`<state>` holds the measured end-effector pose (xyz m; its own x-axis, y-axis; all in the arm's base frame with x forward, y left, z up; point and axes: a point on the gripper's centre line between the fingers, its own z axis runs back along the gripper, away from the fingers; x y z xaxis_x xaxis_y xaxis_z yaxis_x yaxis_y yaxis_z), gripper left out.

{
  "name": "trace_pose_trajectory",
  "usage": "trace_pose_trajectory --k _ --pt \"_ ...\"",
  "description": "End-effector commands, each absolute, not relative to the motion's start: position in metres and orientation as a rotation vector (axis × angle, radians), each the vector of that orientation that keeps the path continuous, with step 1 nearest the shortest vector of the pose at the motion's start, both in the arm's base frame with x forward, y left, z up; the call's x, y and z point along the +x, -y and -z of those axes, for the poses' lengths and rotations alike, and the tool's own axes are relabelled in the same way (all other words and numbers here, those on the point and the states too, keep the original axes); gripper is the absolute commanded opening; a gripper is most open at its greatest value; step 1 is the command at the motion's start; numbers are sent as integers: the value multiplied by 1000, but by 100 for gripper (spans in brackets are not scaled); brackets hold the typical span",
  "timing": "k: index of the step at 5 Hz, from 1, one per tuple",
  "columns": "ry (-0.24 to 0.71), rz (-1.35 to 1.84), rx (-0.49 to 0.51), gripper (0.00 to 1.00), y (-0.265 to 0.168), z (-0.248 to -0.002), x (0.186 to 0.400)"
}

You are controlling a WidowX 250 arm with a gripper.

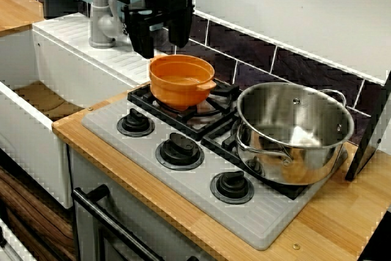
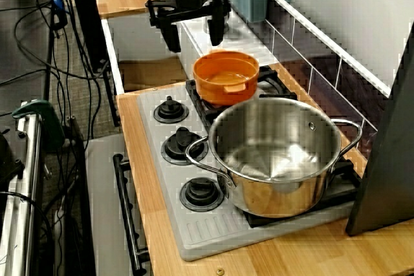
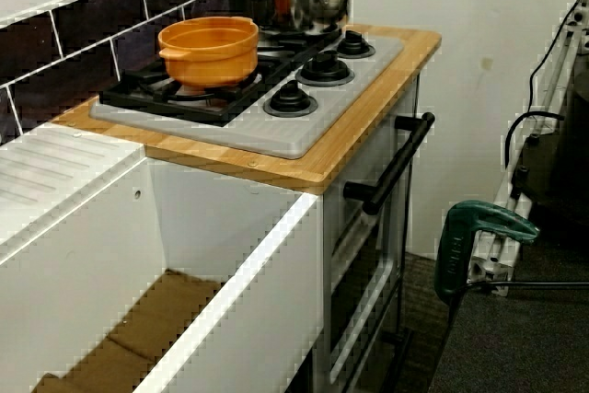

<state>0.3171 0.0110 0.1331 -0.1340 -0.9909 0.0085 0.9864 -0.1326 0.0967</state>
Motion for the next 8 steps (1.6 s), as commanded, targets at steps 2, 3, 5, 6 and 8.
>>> trace_pose_trajectory --k 2,3,5,6,8 --pt "32 1868 197 100 -18 -127 322" --pt "15 1882 188 100 -22 -118 325" --pt "6 1860 149 100 -33 -100 334" --pt "-10 1852 140 100 -37 -94 336" --pt "-53 1813 165 0 -36 -85 334"
